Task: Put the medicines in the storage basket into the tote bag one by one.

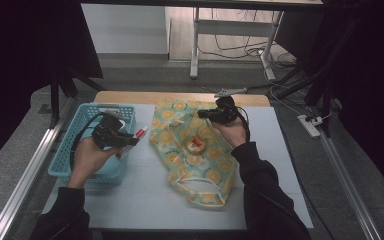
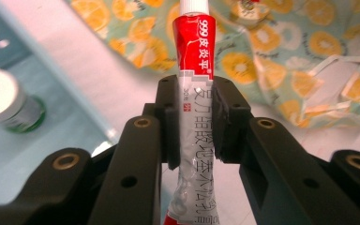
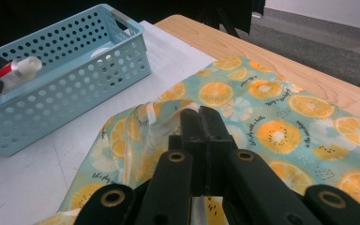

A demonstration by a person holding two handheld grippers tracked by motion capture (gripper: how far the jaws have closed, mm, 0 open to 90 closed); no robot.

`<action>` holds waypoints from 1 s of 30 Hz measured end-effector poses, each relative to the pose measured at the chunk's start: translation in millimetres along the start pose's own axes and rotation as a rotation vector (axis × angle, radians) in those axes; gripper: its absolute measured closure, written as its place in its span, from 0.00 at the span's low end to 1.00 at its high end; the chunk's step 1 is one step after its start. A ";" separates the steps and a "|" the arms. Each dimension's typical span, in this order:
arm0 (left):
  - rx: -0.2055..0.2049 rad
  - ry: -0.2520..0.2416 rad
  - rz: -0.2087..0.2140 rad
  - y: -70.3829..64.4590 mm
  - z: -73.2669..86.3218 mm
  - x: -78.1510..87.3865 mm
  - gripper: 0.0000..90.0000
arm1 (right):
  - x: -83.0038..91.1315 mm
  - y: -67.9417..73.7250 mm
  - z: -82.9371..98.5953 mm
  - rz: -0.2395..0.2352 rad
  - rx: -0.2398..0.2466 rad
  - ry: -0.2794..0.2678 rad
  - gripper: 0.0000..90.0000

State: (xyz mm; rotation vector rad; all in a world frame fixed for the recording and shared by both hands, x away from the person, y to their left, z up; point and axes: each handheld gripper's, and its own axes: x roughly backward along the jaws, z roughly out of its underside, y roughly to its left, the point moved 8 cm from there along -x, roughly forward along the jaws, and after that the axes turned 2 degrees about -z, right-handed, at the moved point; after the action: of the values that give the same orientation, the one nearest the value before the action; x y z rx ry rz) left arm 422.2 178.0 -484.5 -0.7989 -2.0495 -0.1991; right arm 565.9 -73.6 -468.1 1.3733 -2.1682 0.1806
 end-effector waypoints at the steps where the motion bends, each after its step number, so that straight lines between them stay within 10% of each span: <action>1: -0.006 0.000 0.005 -2.8 -2.0 -1.7 0.83 | 0.0 0.3 0.0 0.000 0.001 0.000 1.00; 30: -0.120 0.022 0.112 -68.6 -64.1 -79.5 0.83 | 0.5 3.0 -1.7 -0.004 0.000 -0.006 1.00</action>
State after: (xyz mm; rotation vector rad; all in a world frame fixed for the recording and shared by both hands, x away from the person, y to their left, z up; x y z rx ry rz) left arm 455.7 60.6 -499.7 -0.9783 -1.9800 -0.2691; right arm 563.8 -72.0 -465.9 1.3801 -2.1701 0.1755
